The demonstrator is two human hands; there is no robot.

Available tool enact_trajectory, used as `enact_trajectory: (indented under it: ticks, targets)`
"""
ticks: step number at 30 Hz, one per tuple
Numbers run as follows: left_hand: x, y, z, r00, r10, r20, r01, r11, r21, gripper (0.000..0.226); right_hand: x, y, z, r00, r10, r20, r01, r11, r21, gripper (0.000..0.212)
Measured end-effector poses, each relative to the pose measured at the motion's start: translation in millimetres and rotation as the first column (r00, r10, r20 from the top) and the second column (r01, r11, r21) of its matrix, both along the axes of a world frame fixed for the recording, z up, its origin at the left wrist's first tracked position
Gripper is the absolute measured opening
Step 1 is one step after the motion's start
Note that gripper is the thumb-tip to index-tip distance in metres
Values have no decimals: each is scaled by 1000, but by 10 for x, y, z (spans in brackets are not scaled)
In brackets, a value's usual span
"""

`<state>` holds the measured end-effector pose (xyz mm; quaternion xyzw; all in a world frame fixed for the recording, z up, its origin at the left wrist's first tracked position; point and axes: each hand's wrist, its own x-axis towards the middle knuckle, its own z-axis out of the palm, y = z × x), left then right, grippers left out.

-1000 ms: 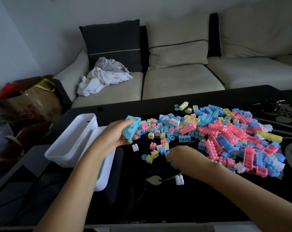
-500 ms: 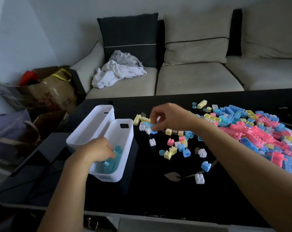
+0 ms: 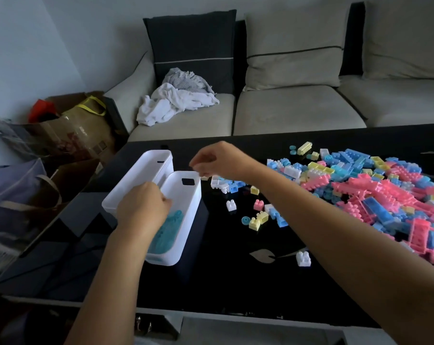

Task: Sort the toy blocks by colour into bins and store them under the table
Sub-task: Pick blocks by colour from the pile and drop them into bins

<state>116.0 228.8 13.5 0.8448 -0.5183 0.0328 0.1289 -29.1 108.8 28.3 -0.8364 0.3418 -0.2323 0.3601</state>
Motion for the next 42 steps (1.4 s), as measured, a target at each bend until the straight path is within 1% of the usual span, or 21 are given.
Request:
enact_trajectory:
  ticks: [2, 4, 7, 11, 14, 18, 20, 24, 27, 28, 29, 31, 33, 34, 35, 37, 38, 39, 40, 41, 42]
  targets:
    - [-181, -33, -11, 991, -123, -56, 113, 982, -150, 13, -254, -82, 9, 1000, -16, -22, 17, 999, 41, 16]
    - [-409, -92, -79, 949, -278, -148, 244, 947, -209, 11, -530, -175, 5, 995, -40, -89, 43, 998, 37, 17]
    - [-708, -203, -282, 856, -475, -201, 459, 880, -123, 29, -926, -312, -72, 963, -92, -252, 85, 996, -37, 21]
    - [-880, -398, -579, 787, -562, -255, 597, 799, 79, 47, -1306, -376, -274, 882, -165, -441, 121, 985, -125, 36]
    - [-930, -489, -686, 790, -562, -247, 600, 791, 120, 41, -1448, -295, -432, 847, -206, -490, 144, 976, -161, 40]
    - [-911, -543, -757, 797, -539, -272, 575, 815, 67, 28, -1475, -181, -644, 865, -301, -401, 174, 930, -324, 27]
    - [-899, -571, -776, 793, -524, -310, 563, 825, 47, 24, -1463, -170, -743, 861, -303, -408, 159, 924, -349, 21]
    - [-877, -639, -769, 786, -415, -458, 465, 885, -4, 16, -1411, -194, -902, 834, -280, -475, 126, 936, -329, 41]
    - [-864, -717, -770, 708, -278, -650, 342, 939, -29, 13, -1408, -219, -956, 805, -243, -542, 18, 922, -387, 46]
    - [-868, -751, -763, 639, -218, -738, 273, 961, -47, 15, -1411, -214, -964, 787, -227, -573, -39, 910, -413, 43]
    - [-883, -797, -747, 526, -160, -835, 193, 979, -66, 16, -1416, -206, -970, 771, -221, -597, -81, 896, -436, 39]
    - [-925, -887, -655, 173, -78, -982, 21, 997, -76, 17, -1423, -190, -1008, 762, -245, -599, -87, 878, -470, 35]
    - [-959, -974, -535, -225, -52, -973, -134, 991, -22, 17, -1433, -177, -1040, 773, -265, -577, -61, 873, -483, 35]
    - [-965, -1012, -484, -364, -55, -930, -177, 984, 11, 17, -1443, -161, -1040, 779, -262, -569, -57, 875, -480, 33]
    - [-958, -1062, -447, -434, -57, -899, -194, 981, 31, 20, -1461, -159, -1042, 785, -257, -564, -56, 877, -477, 31]
    - [-921, -1172, -371, -436, -58, -898, -184, 982, 26, 27, -1510, -137, -1034, 816, -247, -523, -20, 892, -451, 27]
    - [-903, -1233, -321, -400, -61, -915, -179, 984, 13, 27, -1536, -127, -1025, 829, -250, -501, 3, 897, -443, 26]
    - [-883, -1319, -281, -329, -63, -942, -172, 985, -6, 23, -1558, -125, -1016, 839, -254, -480, 18, 896, -444, 24]
    - [-852, -1398, -242, -218, -62, -974, -156, 987, -28, 20, -1570, -116, -1013, 848, -250, -468, 22, 898, -439, 23]
    - [-817, -1483, -204, -43, -50, -998, -129, 991, -44, 22, -1580, -104, -993, 856, -238, -459, 21, 903, -428, 23]
    - [-773, -1563, -176, 167, -24, -986, -89, 995, -40, 28, -1584, -100, -976, 859, -221, -463, 11, 910, -414, 24]
